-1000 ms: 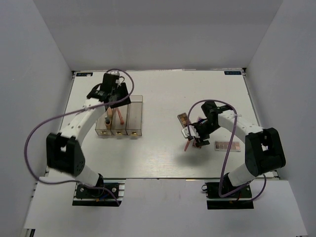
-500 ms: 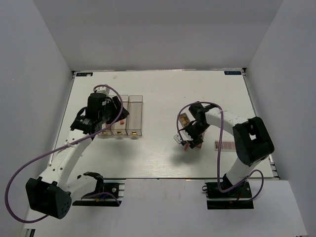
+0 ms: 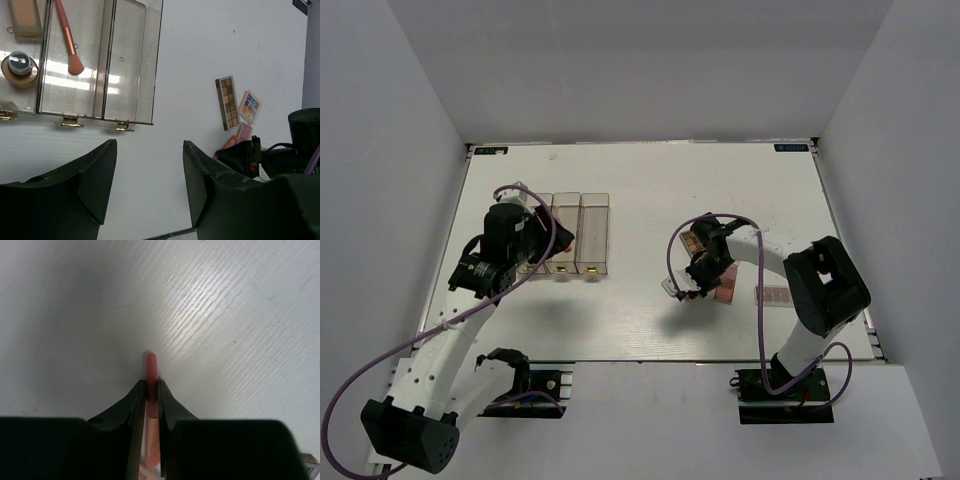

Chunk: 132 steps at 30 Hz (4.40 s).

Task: Organize the makeup

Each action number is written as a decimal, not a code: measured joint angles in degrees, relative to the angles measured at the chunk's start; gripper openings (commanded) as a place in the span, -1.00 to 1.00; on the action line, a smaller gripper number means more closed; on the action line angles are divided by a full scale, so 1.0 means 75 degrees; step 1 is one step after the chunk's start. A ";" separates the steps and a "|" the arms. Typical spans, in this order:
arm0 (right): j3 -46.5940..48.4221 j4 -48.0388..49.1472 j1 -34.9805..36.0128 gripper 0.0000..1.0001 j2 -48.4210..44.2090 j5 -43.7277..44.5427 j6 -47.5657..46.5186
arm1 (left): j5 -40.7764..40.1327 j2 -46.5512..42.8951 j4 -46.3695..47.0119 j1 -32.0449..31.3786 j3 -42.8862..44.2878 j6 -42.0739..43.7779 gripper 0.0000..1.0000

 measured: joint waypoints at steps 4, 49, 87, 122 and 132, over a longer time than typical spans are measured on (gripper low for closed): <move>0.0023 0.0221 0.0085 -0.92 0.0006 -0.0076 0.0423 | -0.0047 -0.0318 -0.0166 0.0000 -0.0178 -0.0166 0.30; 0.7563 0.8638 0.2025 -0.97 0.5724 0.0513 1.7882 | -0.0699 -0.1539 -0.1751 0.0000 -0.0117 -0.1032 0.21; 0.5106 0.5724 -0.1515 -0.53 0.1784 0.0737 1.4003 | 0.1510 0.3555 0.0994 -0.1139 0.1262 -0.0650 -0.32; 0.1236 0.1606 -0.6100 0.78 -0.1107 0.0810 1.2715 | -0.1373 1.0995 -0.1049 -0.6365 0.8571 0.0102 0.66; 0.1093 0.1606 -0.6237 0.78 -0.1157 0.0452 1.2732 | -0.2218 1.1456 -0.0819 -0.6741 0.8894 0.0248 0.96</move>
